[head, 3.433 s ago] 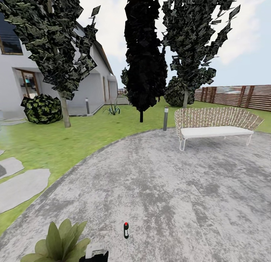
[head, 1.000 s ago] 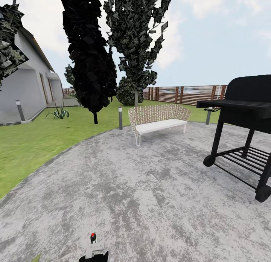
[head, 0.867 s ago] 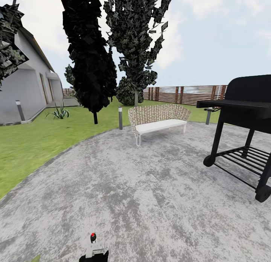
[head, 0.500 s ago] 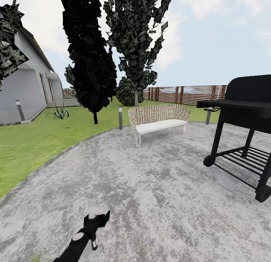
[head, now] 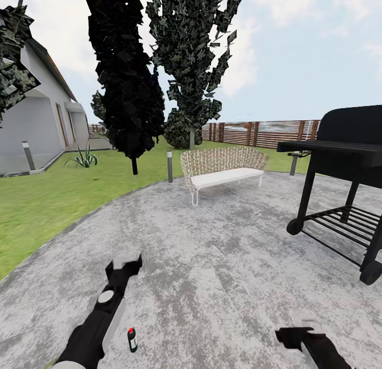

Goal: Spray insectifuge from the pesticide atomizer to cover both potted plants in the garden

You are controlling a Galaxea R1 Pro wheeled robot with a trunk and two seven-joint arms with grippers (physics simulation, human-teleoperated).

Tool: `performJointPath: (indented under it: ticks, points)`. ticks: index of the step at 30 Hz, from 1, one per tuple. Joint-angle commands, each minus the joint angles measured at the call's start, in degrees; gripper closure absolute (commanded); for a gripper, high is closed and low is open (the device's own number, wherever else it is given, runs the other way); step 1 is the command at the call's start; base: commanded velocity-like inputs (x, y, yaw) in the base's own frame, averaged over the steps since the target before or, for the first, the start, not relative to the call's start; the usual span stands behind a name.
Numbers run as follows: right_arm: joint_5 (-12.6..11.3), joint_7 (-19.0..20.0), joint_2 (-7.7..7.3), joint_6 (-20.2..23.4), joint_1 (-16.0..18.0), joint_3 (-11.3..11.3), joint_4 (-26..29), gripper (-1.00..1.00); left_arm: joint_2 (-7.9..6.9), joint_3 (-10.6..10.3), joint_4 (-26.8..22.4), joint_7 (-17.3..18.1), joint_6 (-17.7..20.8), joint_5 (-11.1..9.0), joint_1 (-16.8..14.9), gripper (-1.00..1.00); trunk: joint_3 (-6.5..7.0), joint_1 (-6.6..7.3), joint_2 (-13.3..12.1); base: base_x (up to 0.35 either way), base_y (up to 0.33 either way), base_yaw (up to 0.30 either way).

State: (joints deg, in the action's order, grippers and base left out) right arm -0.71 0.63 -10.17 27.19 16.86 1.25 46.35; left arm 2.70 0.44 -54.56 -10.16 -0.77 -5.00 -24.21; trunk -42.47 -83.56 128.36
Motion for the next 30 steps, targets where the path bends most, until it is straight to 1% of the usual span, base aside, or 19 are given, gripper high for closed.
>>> performJointPath:
  ticks: [1,2,3,4,5,8,11,15,18,30]
  points:
    - [-0.29,0.12,0.04,0.3,1.02,0.1,0.17,-1.0,0.02,0.01,4.05,-0.77,-4.51,-0.57,-0.19,-1.0,-0.06,0.01,0.04,0.0,0.0,0.0]
    - [-0.51,0.13,0.06,0.31,1.3,0.11,0.2,-1.0,0.02,0.0,6.11,-0.99,-6.4,-0.6,-0.37,-1.0,-0.06,0.01,0.04,0.0,0.0,0.0]
    - [-1.14,0.14,0.09,0.29,1.69,0.1,0.19,-1.0,0.04,0.0,10.25,-1.29,-9.63,-0.61,-1.06,-1.0,-0.06,0.01,0.04,0.0,0.0,0.0]
    - [-1.79,0.15,0.11,0.27,1.94,0.09,0.13,-1.0,0.11,0.0,14.0,-1.46,-12.0,-0.61,-2.2,-1.0,-0.06,0.01,0.04,0.0,0.0,0.0]
    - [-2.46,0.2,0.13,0.25,2.16,0.08,0.07,-1.0,0.27,0.0,18.24,-1.56,-14.09,-0.6,-4.07,-1.0,-0.06,0.01,0.04,0.0,0.0,0.0]
    - [-2.98,0.25,0.15,0.17,2.33,-0.04,0.32,-1.0,0.35,-0.08,21.82,-1.54,-15.73,-0.45,-6.05,-1.0,-0.06,0.01,0.04,0.0,0.0,0.0]
    - [-3.11,0.19,0.15,0.17,2.37,-0.02,0.76,-1.0,0.35,-0.16,22.96,-1.53,-16.13,-0.32,-6.56,-1.0,-0.06,0.01,0.04,0.0,0.0,0.0]
    - [-3.15,0.17,0.15,0.22,2.39,0.05,3.63,-1.0,0.44,-0.31,23.33,-1.53,-16.25,-0.24,-6.72,-1.0,-0.06,0.01,0.04,0.0,0.0,0.0]
    - [-3.13,0.13,0.15,0.23,2.39,0.07,4.76,-1.0,0.43,-0.32,23.35,-1.53,-16.27,-0.2,-6.76,-1.0,-0.06,0.01,0.04,0.0,0.0,0.0]
    - [-3.07,0.08,0.15,0.23,2.39,0.07,5.23,-1.0,0.44,-0.52,22.85,-1.53,-16.28,-0.18,-6.81,-1.0,-0.06,0.01,0.04,0.0,0.0,0.0]
